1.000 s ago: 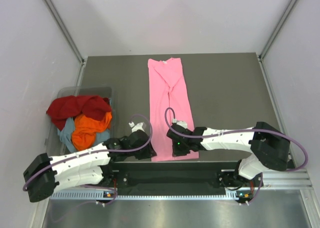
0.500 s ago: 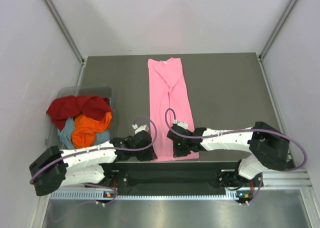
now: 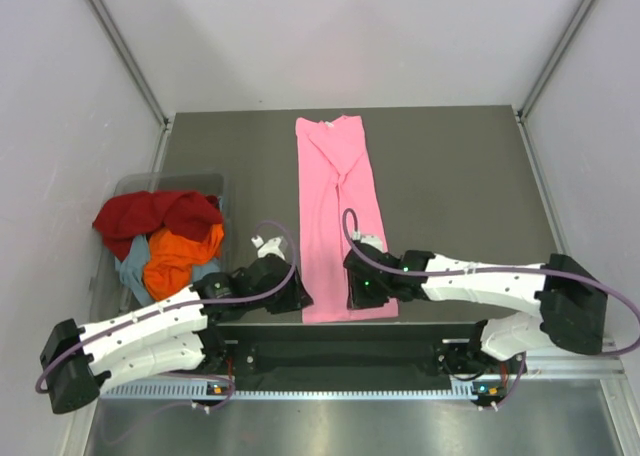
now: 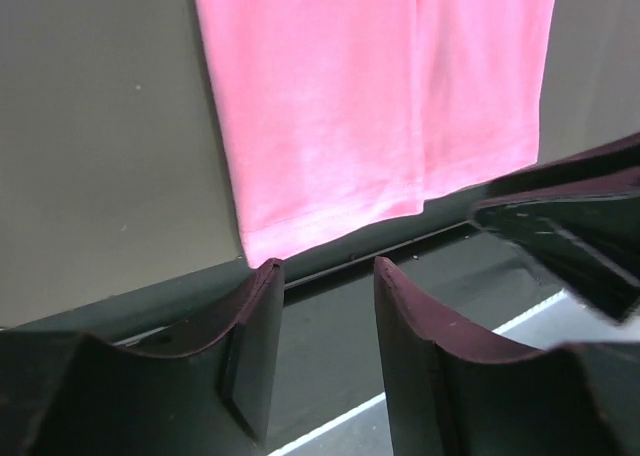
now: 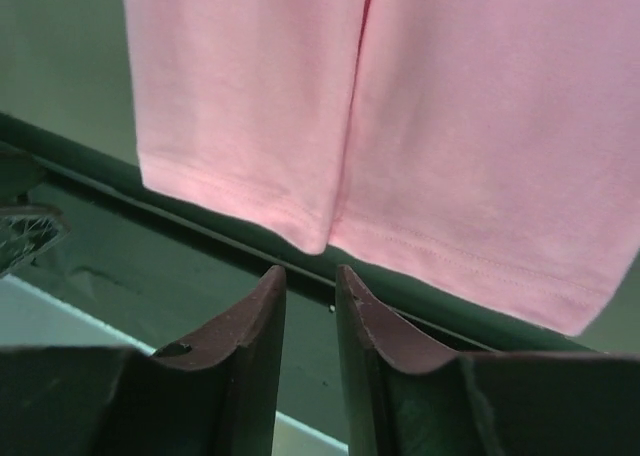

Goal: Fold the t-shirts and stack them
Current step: Fold the tshirt

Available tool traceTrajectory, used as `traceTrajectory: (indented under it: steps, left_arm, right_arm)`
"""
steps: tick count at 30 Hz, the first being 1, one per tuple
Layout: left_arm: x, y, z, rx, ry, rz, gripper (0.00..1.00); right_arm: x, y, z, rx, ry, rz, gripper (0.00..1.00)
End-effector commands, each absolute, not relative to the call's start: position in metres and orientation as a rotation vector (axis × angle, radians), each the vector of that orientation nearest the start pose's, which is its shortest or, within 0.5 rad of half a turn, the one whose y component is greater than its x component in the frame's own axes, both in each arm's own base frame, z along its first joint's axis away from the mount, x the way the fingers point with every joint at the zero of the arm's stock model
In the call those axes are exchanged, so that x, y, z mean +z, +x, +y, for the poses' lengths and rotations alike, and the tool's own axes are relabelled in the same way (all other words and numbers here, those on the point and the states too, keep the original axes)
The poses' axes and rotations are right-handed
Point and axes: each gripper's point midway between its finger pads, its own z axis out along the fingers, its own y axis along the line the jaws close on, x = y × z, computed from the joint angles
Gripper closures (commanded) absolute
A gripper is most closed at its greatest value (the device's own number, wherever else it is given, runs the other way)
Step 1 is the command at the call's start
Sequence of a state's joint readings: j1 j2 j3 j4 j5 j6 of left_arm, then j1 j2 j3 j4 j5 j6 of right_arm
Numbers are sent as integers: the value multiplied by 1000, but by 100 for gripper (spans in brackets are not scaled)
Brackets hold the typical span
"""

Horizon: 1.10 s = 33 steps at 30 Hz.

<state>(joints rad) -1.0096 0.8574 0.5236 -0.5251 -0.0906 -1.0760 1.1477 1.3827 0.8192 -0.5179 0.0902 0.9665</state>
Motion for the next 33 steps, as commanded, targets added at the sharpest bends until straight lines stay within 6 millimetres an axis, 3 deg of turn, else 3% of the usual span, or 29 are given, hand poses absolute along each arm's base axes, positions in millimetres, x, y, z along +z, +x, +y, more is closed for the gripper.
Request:
traceTrajectory:
  steps: [1, 9, 12, 14, 20, 33]
  left_arm:
    - [76, 114, -207, -702, -134, 2610, 53]
    - [49, 111, -210, -664, -140, 2682, 52]
    - [39, 109, -212, -673, -156, 2702, 52]
    - [36, 108, -220, -735, -161, 2699, 52]
    - [27, 109, -221, -681, -156, 2737, 55]
    - [15, 101, -214, -642, -189, 2784, 60]
  right_arm:
    - [86, 122, 277, 584, -247, 2713, 71]
    - [75, 147, 205, 551, -39, 2713, 65]
    - [59, 142, 189, 557, -8, 2757, 65]
    - [50, 135, 184, 578, 4, 2788, 65]
    - [41, 130, 183, 657, 85, 2783, 64]
    - [21, 124, 180, 674, 134, 2798, 69]
